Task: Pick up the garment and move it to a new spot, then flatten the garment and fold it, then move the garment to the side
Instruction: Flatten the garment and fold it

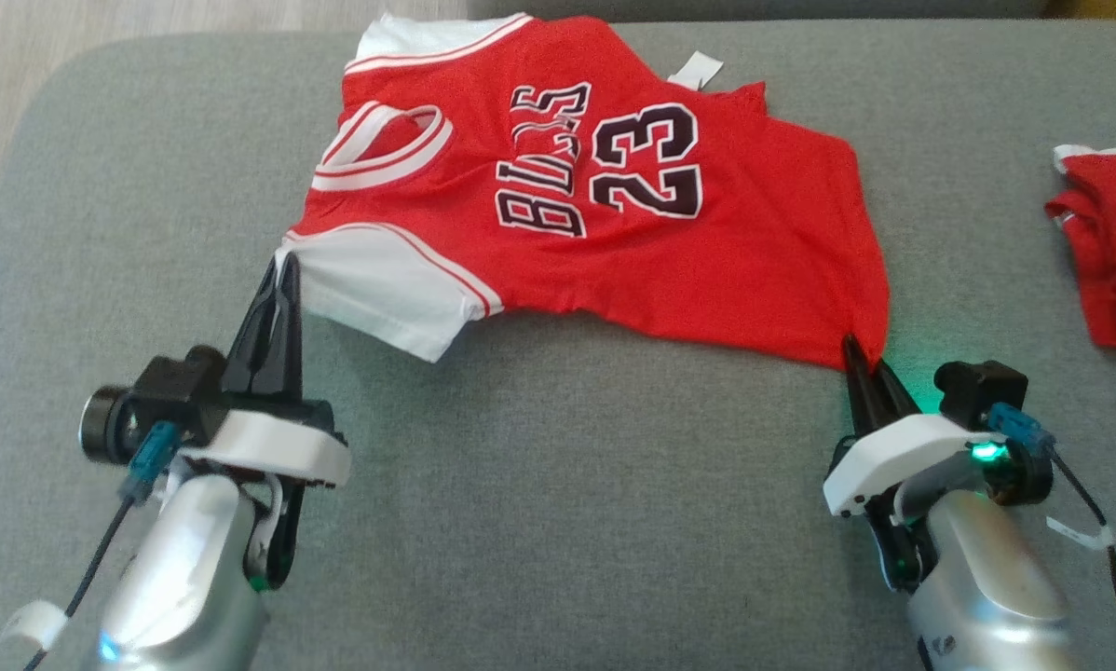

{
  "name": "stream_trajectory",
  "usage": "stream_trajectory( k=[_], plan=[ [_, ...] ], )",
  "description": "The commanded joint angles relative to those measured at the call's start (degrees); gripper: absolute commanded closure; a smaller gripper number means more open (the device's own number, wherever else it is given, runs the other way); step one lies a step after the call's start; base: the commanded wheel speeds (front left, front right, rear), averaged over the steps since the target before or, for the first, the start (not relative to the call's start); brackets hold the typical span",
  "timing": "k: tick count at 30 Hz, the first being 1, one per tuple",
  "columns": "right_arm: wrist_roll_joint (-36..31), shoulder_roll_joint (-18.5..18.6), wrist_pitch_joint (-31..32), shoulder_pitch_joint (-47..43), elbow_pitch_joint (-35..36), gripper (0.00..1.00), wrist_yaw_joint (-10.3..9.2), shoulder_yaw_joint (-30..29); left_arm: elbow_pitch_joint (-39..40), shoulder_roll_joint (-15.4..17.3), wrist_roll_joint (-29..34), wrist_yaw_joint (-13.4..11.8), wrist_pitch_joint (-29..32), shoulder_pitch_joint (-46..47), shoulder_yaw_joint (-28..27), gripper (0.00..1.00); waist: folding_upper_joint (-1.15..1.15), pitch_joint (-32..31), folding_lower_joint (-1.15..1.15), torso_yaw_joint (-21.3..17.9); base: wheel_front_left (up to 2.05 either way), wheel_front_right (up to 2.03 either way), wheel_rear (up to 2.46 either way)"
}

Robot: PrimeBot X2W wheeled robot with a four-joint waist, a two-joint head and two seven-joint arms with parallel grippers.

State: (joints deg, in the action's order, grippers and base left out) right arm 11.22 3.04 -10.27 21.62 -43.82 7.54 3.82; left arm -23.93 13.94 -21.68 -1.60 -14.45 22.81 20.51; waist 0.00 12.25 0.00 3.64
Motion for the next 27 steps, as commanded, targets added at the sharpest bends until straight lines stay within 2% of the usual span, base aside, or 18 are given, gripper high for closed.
stream_trajectory(
  k=[1,6,10,15,20,27],
  plan=[
    [1.2,-0.2,-1.2,-0.4,1.2,1.0,-0.05,2.0,1.3,1.6,-0.9,-0.3,-0.5,0.5,-2.7,1.0,0.0,-0.9,0.0,-0.5,0.0,0.0,0.0],
    [3.2,-0.2,-3.1,0.3,5.0,1.0,-0.05,3.7,2.2,0.7,-3.9,0.6,-0.5,0.2,-4.5,1.0,0.0,-2.8,0.0,-1.1,0.0,0.0,0.0],
    [2.8,-0.2,-3.9,1.9,10.8,1.0,-0.05,4.3,4.3,0.8,-5.6,1.3,-0.5,1.8,-6.0,1.0,0.0,-5.2,0.0,-1.3,0.0,0.0,0.0],
    [0.5,-0.2,-3.5,5.1,19.4,1.0,-0.05,2.4,8.4,1.6,-6.8,1.4,-0.1,6.5,-7.9,1.0,0.0,-9.1,0.0,-1.4,0.0,0.0,0.0],
    [-3.4,1.9,-0.7,7.5,29.0,1.0,-0.05,0.4,15.1,3.9,-2.5,-1.9,-0.3,11.2,-9.3,1.0,0.0,-12.8,0.0,-1.5,0.0,0.0,0.0],
    [-3.8,7.0,7.4,7.2,43.8,1.0,-0.05,-0.5,25.5,6.0,-3.4,-2.8,4.7,13.8,-10.6,1.0,0.0,-14.4,0.0,-1.7,0.0,0.0,0.0]
  ],
)
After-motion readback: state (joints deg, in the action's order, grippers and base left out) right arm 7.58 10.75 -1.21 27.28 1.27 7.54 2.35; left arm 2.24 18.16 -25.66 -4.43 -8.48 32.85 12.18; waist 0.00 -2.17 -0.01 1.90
